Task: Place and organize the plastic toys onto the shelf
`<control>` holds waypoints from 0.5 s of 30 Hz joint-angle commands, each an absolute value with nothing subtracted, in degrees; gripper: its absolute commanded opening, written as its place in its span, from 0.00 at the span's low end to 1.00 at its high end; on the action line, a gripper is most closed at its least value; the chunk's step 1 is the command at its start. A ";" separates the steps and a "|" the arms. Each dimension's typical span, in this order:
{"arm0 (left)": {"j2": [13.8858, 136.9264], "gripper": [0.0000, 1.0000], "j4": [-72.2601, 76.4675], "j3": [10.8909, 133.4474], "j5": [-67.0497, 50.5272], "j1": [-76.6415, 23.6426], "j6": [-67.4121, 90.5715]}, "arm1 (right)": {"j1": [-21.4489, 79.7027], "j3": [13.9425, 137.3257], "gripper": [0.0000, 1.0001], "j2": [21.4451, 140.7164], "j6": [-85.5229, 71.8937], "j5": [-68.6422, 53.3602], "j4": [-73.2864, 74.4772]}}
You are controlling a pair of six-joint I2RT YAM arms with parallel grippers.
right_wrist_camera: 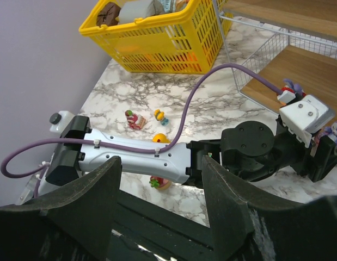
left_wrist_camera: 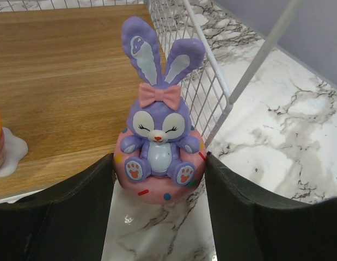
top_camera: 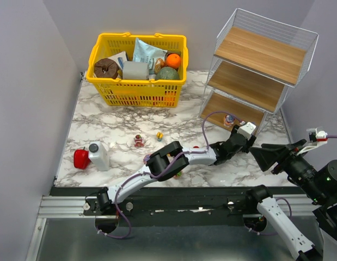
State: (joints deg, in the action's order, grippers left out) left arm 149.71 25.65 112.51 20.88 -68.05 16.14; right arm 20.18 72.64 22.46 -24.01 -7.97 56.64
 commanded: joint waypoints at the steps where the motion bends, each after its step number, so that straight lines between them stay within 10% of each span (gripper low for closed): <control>1: 151.08 0.32 24.53 116.62 22.15 -67.15 16.52 | 20.21 73.30 0.68 22.24 -24.08 -6.77 58.09; 15: 154.78 0.28 22.85 121.11 14.68 -64.87 13.89 | 20.21 74.88 0.68 22.32 -24.35 -5.80 59.68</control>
